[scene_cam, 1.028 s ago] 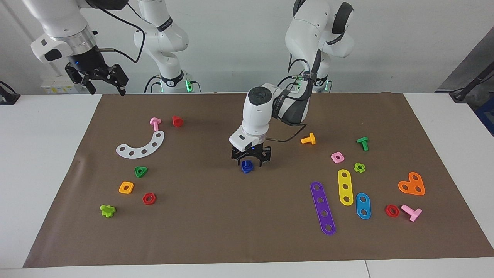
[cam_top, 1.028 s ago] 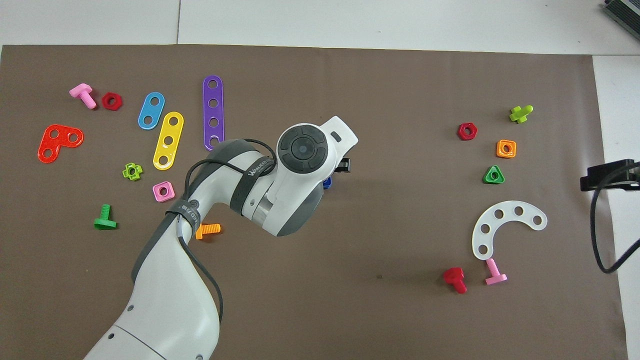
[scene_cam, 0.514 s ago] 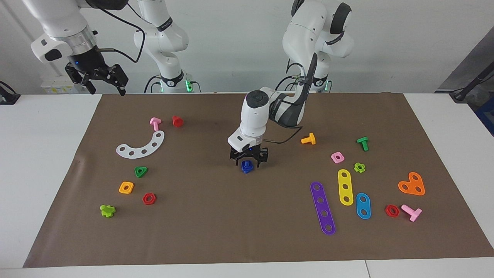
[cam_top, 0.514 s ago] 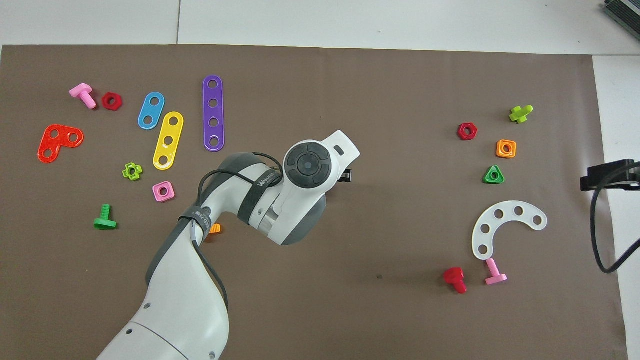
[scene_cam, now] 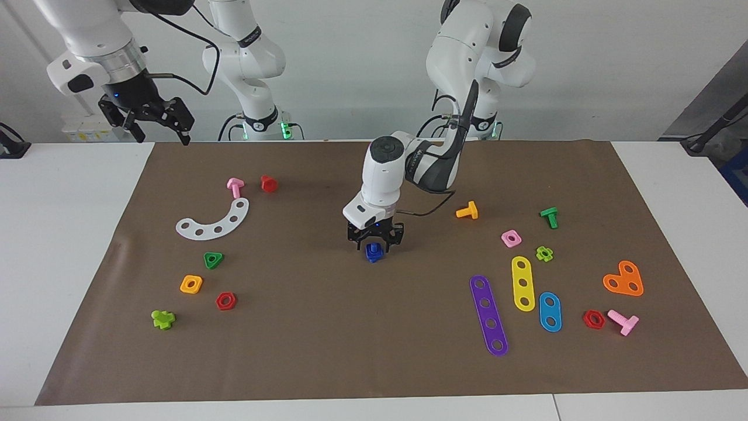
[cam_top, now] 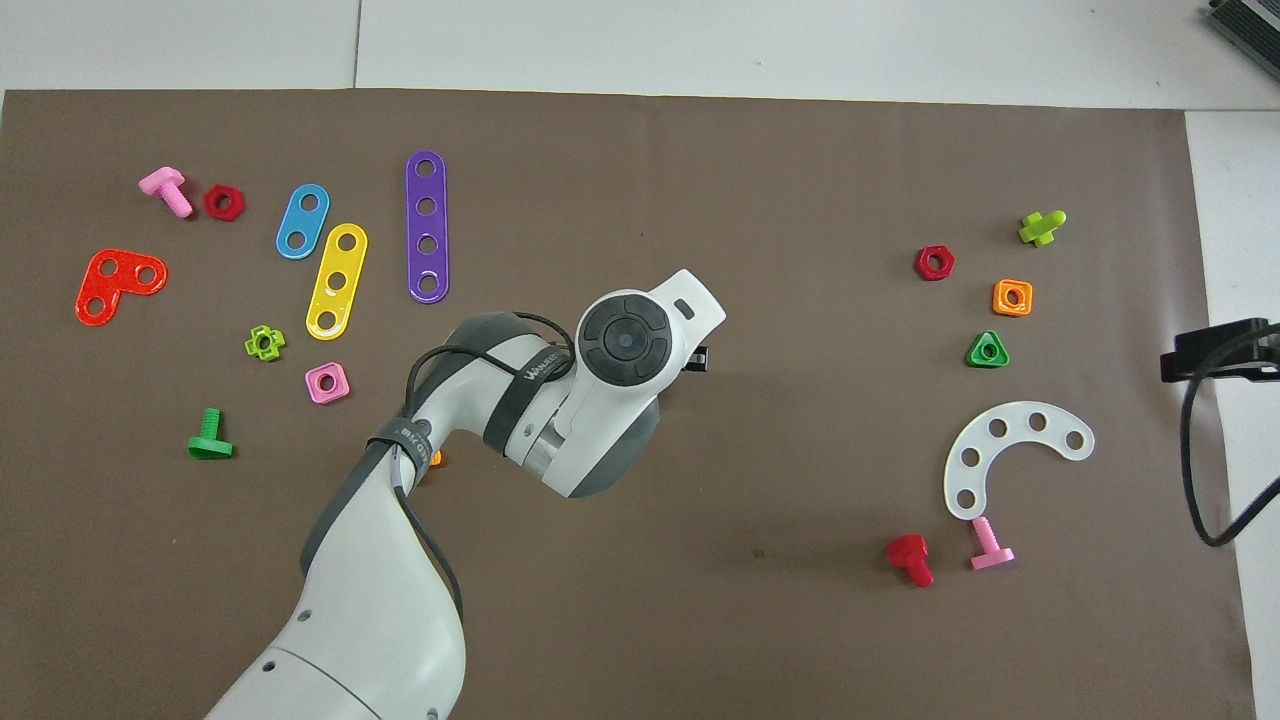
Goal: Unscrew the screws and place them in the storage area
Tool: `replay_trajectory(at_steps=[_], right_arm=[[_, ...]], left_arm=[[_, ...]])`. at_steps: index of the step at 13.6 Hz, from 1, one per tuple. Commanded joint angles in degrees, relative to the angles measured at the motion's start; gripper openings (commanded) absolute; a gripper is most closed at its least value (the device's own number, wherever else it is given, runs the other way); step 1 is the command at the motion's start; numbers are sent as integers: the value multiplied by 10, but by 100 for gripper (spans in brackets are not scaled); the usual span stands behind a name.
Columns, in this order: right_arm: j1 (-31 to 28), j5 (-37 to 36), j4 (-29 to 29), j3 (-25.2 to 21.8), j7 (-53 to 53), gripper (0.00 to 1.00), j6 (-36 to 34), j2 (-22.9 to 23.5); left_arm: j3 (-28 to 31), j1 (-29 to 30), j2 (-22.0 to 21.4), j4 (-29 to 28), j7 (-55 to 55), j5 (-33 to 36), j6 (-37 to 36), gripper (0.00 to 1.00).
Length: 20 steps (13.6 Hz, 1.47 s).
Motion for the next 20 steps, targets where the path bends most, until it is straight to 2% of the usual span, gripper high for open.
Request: replay_trajectory(at_steps=[1, 6, 10, 20], right_arm=[[-1, 4, -3, 1, 0, 100, -8, -6], [-1, 4, -3, 1, 0, 100, -8, -6], [-1, 4, -3, 1, 0, 100, -8, -6], [-1, 4, -3, 1, 0, 100, -7, -6]], left_arm=[[11, -13, -11, -24, -15, 10, 18, 80], [14, -13, -12, -24, -15, 10, 18, 57], [16, -13, -12, -19, -19, 10, 10, 44], [21, -13, -17, 10, -29, 10, -32, 44]])
